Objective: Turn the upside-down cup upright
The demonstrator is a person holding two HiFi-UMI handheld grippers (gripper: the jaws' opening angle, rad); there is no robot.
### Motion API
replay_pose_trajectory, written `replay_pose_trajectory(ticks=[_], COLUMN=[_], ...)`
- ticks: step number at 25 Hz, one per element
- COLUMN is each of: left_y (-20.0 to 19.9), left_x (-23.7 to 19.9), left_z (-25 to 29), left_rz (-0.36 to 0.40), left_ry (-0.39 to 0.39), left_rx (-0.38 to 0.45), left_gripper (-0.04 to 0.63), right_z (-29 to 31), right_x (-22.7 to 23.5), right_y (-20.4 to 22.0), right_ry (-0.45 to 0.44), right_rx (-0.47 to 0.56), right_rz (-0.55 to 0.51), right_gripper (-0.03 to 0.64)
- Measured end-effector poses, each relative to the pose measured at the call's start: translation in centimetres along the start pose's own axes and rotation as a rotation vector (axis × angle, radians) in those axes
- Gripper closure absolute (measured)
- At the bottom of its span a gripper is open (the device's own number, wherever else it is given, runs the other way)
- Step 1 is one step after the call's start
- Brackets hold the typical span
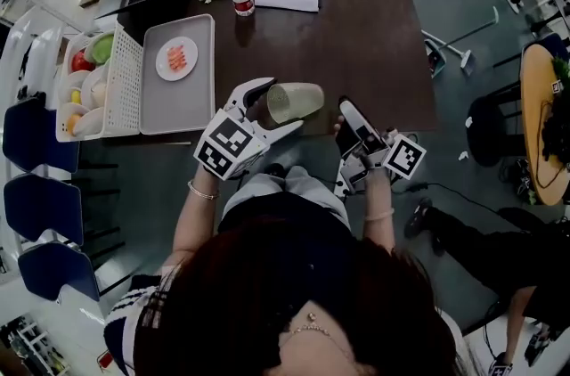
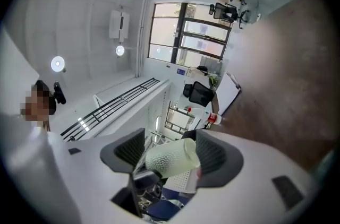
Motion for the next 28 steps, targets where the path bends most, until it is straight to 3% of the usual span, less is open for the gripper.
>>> replay_pose_trajectory(ticks=[12,18,23,28], left_y=[3.7,6.1,8.3,9.7], left_x=[-0.3,0.0,0.0,0.1], left_z=[4.1,6.2,7.7,8.8], left_rz=[0.212,0.264,0.391,0.459], left_ry=[0.005,0.062,0.07,0.122], left_rx=[-0.334,-0.456,-0.6,-0.679], left_gripper=[0.202,0.202,0.202,0.202], right_z=[-1.1,-1.4,-2.2,-2.9], right_x=[0.8,0.8,1.0,1.3], right_y=[0.4,0.6,1.1,1.4], right_ry=[0.077,0.106,0.125,0.142], right_rx=[0.0,-0.006,0.01,0.025], right_rz=[-0.061,-0.086,-0.076,-0.059], right_gripper=[0.302,0.316,0.322,0.327])
Point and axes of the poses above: the fingertips, and each gripper's own axes: z forward along the fingers, x to its right, y out of its underside, the point moved 7 cm from there along -z, backward along the fingers, and after that the axes turned 1 degree about -y, right-handed, at the moved point
